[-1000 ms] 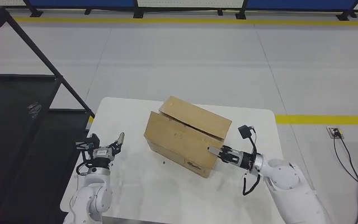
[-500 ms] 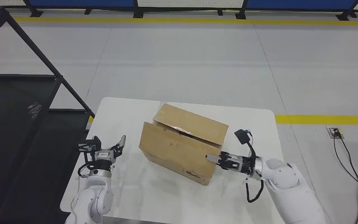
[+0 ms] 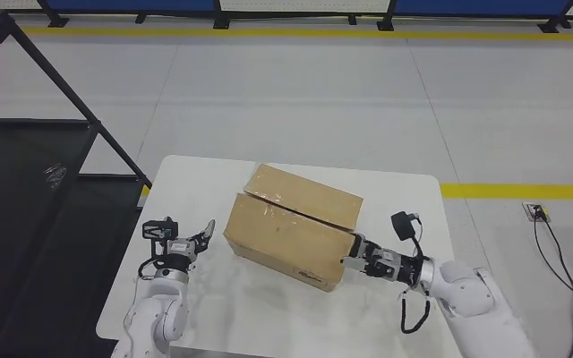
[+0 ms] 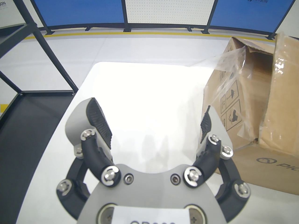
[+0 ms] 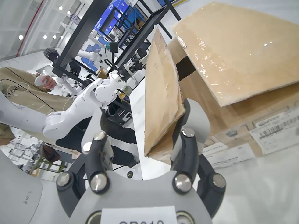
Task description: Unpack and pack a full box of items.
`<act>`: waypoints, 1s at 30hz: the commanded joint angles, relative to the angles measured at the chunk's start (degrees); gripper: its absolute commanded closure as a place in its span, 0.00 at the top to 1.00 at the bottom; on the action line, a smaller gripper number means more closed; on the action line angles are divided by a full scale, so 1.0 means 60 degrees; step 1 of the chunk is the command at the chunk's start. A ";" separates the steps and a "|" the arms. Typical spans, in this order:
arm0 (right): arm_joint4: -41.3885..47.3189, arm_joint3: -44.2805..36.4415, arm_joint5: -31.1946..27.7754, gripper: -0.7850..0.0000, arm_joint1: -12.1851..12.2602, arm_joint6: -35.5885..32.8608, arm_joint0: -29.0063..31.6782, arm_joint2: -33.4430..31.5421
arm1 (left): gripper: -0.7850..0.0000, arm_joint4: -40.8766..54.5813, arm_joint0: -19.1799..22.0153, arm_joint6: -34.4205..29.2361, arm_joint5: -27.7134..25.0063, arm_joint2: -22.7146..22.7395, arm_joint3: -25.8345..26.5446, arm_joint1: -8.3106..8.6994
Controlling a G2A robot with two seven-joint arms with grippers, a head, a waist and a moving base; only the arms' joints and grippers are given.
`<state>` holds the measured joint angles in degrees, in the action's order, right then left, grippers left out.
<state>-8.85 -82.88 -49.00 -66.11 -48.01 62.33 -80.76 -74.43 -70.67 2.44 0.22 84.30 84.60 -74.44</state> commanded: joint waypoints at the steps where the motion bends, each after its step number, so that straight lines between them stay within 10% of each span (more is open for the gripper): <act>1: -0.1117 -0.0749 -0.0167 1.00 0.0043 0.0887 0.0701 -0.0462 | 1.00 -0.0091 0.0155 -0.0124 -0.0125 -0.0083 -0.0151 0.0000; 10: -0.5218 -0.2615 0.0953 1.00 -0.0055 0.4744 0.3043 -0.1113 | 1.00 -0.0344 0.0505 -0.0183 -0.0780 -0.0366 -0.0575 0.0008; 30: -0.2982 -0.1262 0.1672 1.00 -0.0087 0.5842 0.2167 -0.1135 | 1.00 -0.0716 0.0035 0.0189 -0.2019 -0.0780 -0.0282 0.0077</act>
<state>-27.40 -90.68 -38.87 -66.64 -13.12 75.46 -87.48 -78.65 -70.33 3.43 -11.54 79.82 82.85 -73.99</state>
